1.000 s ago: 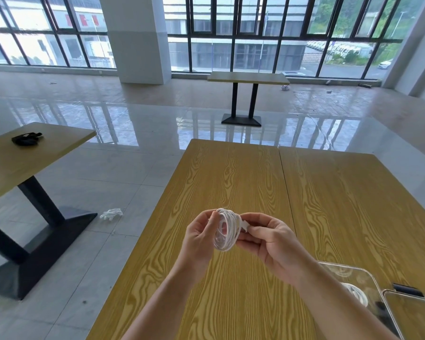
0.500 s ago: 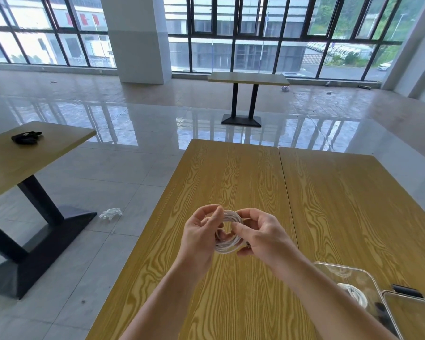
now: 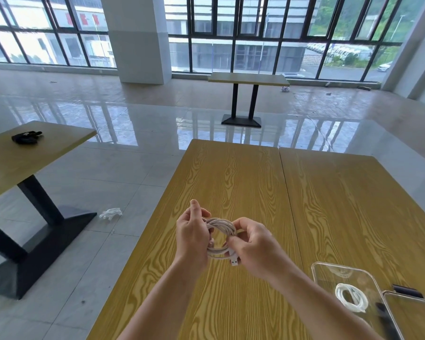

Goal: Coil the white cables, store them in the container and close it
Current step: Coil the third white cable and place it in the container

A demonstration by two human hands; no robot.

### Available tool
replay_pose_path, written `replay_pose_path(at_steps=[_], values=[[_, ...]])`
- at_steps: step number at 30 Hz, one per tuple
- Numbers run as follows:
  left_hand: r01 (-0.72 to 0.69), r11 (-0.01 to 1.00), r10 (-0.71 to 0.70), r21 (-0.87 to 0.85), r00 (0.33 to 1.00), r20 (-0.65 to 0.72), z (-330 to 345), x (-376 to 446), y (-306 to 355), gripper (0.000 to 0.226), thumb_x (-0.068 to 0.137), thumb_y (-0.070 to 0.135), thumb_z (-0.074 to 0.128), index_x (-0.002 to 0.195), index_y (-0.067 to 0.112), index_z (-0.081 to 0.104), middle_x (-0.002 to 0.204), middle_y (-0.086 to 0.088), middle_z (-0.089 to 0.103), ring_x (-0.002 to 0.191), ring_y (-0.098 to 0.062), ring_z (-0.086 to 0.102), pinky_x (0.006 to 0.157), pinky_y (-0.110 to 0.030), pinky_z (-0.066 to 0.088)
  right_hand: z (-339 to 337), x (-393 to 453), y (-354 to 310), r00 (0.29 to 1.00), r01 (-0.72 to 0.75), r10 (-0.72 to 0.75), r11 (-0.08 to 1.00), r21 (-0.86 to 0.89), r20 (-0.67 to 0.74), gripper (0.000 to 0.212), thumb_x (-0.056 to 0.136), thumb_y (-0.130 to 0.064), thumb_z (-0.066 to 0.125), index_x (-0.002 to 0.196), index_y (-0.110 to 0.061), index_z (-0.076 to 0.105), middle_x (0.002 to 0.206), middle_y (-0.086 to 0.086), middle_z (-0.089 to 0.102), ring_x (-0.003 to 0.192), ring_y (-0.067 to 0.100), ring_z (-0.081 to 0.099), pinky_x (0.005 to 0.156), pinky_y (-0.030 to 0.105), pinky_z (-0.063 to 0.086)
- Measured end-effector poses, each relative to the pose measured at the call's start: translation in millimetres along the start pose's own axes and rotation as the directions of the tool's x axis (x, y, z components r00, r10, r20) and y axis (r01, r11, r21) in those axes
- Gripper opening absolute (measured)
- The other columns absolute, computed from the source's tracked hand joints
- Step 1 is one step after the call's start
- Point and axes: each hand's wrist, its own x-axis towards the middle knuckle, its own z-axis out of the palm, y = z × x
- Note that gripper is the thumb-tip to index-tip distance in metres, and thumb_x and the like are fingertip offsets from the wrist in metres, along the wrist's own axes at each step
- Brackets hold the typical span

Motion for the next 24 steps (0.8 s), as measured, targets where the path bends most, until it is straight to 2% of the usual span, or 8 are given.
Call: replay_pose_path(at_steps=[4,9,11,13,16,20,24], values=[[-0.002,0.998,0.000,0.069,1.000,0.031,-2,3,-3,0.049,0.103,0.046,0.038,0.074,0.007,0.048,0.048,-0.006,0.046,0.036,-0.016,0.034,0.034,-0.025,0.034,3,2,6,0.999,-0.009,0.013,0.993,0.116,-0.032,0.010,0.095,-0.027,0.064,0.089,-0.026,0.071,0.086,0.003,0.077,0.084,0.025,0.075,0.075,0.051,0.062],[-0.044,0.993,0.024,0.113,0.985,0.172,-6,6,-11,0.045,0.100,0.045,0.048,0.081,0.005,0.058,0.057,-0.008,0.057,0.039,-0.017,0.047,0.043,-0.028,0.043,2,3,10,0.994,-0.041,0.070,0.945,0.324,-0.080,0.008,0.096,-0.017,0.065,0.102,-0.018,0.070,0.086,0.007,0.077,0.080,0.025,0.076,0.073,0.046,0.064],[-0.058,0.991,0.026,0.122,0.968,0.249,-9,7,-15,0.038,0.099,0.038,0.052,0.091,0.003,0.061,0.067,-0.011,0.065,0.047,-0.019,0.056,0.049,-0.030,0.050,1,5,14,0.989,-0.069,0.113,0.928,0.367,-0.100,0.009,0.096,-0.016,0.064,0.103,-0.015,0.070,0.086,0.007,0.077,0.078,0.023,0.077,0.071,0.044,0.064],[-0.054,0.989,0.011,0.135,0.953,0.304,-13,8,-20,0.026,0.097,0.031,0.058,0.098,0.006,0.065,0.078,-0.012,0.070,0.061,-0.022,0.064,0.062,-0.036,0.055,-1,8,18,0.982,-0.084,0.143,0.917,0.389,-0.125,0.009,0.096,-0.013,0.064,0.101,-0.014,0.071,0.085,0.006,0.077,0.077,0.023,0.077,0.068,0.042,0.064],[-0.033,0.993,-0.007,0.114,0.943,0.334,-20,11,-25,0.013,0.094,0.018,0.063,0.099,0.008,0.070,0.088,-0.015,0.074,0.075,-0.024,0.069,0.075,-0.043,0.057,-1,11,23,0.975,-0.097,0.167,0.914,0.394,-0.148,0.009,0.096,-0.012,0.064,0.099,-0.014,0.072,0.084,0.006,0.077,0.076,0.022,0.077,0.065,0.039,0.063],[-0.043,0.995,0.010,0.093,0.943,0.333,-25,18,-28,0.013,0.095,0.009,0.061,0.096,0.000,0.070,0.083,-0.015,0.075,0.072,-0.022,0.071,0.065,-0.031,0.060,3,15,30,0.964,-0.123,0.207,0.903,0.411,-0.167,0.010,0.097,-0.012,0.063,0.101,-0.012,0.072,0.088,0.009,0.077,0.078,0.025,0.077,0.064,0.039,0.062],[-0.068,0.988,0.014,0.136,0.933,0.360,-26,27,-33,0.014,0.094,0.013,0.063,0.092,0.001,0.070,0.081,-0.015,0.075,0.071,-0.024,0.071,0.064,-0.032,0.060,6,17,37,0.961,-0.153,0.235,0.890,0.430,-0.146,0.012,0.097,-0.011,0.061,0.101,-0.013,0.072,0.086,0.008,0.078,0.080,0.026,0.077,0.069,0.043,0.063]])
